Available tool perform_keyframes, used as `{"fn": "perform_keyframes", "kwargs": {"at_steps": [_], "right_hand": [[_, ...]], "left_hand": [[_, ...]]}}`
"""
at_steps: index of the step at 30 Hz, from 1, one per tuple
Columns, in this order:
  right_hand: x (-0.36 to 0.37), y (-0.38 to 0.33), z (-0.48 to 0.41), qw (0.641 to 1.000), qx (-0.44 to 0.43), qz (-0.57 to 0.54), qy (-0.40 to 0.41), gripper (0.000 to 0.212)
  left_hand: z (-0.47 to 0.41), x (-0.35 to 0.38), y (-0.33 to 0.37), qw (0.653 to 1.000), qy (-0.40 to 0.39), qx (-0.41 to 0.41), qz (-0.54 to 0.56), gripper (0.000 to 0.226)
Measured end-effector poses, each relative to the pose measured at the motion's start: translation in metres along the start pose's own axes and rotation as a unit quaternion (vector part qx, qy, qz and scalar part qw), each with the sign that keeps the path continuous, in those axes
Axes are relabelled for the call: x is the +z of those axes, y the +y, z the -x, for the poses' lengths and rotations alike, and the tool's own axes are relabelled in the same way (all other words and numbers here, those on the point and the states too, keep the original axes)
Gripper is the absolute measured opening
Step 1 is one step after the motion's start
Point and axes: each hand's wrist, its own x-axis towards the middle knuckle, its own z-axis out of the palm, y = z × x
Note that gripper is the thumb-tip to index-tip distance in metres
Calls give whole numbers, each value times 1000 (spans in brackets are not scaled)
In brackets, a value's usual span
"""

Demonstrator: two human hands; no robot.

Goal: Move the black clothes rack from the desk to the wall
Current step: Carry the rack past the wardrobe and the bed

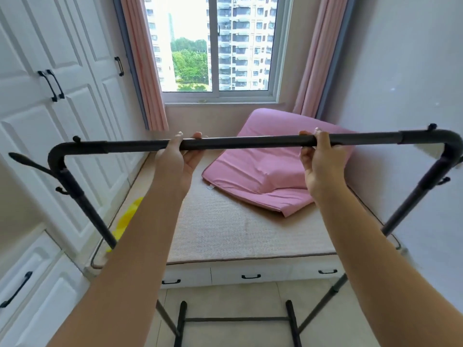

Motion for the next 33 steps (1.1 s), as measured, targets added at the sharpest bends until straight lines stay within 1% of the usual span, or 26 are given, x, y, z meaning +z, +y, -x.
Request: {"fn": "perform_keyframes", "kwargs": {"at_steps": [4, 7, 11, 13, 20, 25, 33], "right_hand": [[-21, -15, -19, 999, -18, 23, 21, 19], [-42, -29, -34, 998, -32, 30, 45, 18], [-66, -49, -49, 996, -55, 32, 67, 27], [-81, -60, -58, 995, -65, 32, 74, 28], [-134, -98, -89, 989, -97, 31, 107, 22], [-175, -127, -110, 985, -107, 30, 132, 14], [-239, -170, -141, 977, -135, 38, 159, 10]], "left_hand": [[-7, 27, -24, 999, -20, -28, 18, 16], [-15, 51, -47, 998, -34, -53, 5, 15], [-23, 78, -79, 995, -58, -82, -12, 14], [-24, 95, -96, 993, -64, -95, -13, 14], [-20, 151, -154, 988, -92, -120, -19, 16], [-13, 190, -195, 983, -121, -140, -14, 13], [7, 248, -254, 972, -147, -180, -9, 15]]}}
